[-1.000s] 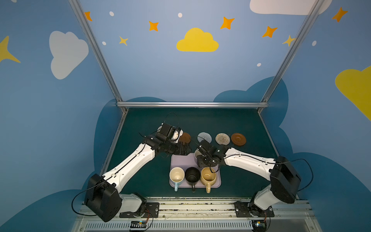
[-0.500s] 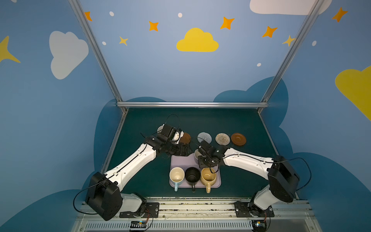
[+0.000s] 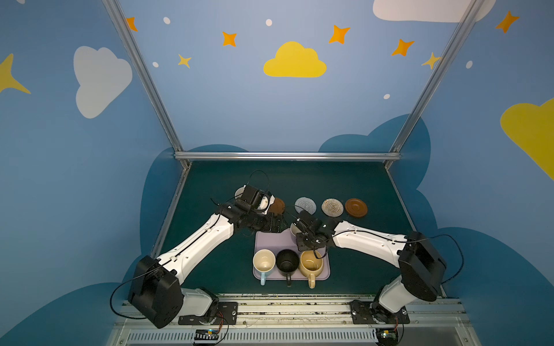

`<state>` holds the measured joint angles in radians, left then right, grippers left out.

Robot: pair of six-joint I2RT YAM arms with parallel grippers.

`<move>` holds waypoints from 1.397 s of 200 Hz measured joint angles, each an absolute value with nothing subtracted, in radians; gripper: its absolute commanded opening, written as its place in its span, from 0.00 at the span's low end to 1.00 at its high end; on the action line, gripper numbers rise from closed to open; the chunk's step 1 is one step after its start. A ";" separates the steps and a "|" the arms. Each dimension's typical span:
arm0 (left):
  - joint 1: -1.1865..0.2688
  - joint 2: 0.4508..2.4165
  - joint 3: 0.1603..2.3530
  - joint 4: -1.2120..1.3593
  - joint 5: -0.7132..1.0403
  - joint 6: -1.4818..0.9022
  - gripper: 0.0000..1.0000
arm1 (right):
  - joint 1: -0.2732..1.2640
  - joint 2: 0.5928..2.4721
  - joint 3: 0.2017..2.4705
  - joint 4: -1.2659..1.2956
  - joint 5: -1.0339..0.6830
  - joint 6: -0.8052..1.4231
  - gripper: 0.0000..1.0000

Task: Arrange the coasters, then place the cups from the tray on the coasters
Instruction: 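Lower the right gripper onto the cream mug rim and close, then lift the cream mug with the right gripper toward the coaster row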

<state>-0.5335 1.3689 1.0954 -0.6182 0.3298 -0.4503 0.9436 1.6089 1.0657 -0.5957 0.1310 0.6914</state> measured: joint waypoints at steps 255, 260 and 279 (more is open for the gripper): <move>-0.343 1.264 1.089 -0.465 0.402 -0.607 0.99 | 0.892 1.715 1.429 -0.620 0.152 0.509 0.00; -0.334 1.264 1.093 -0.465 0.401 -0.608 0.99 | 0.885 1.732 1.447 -0.624 0.145 0.507 0.00; -0.294 1.264 1.101 -0.462 0.399 -0.610 0.99 | 0.862 1.796 1.519 -0.650 0.130 0.507 0.00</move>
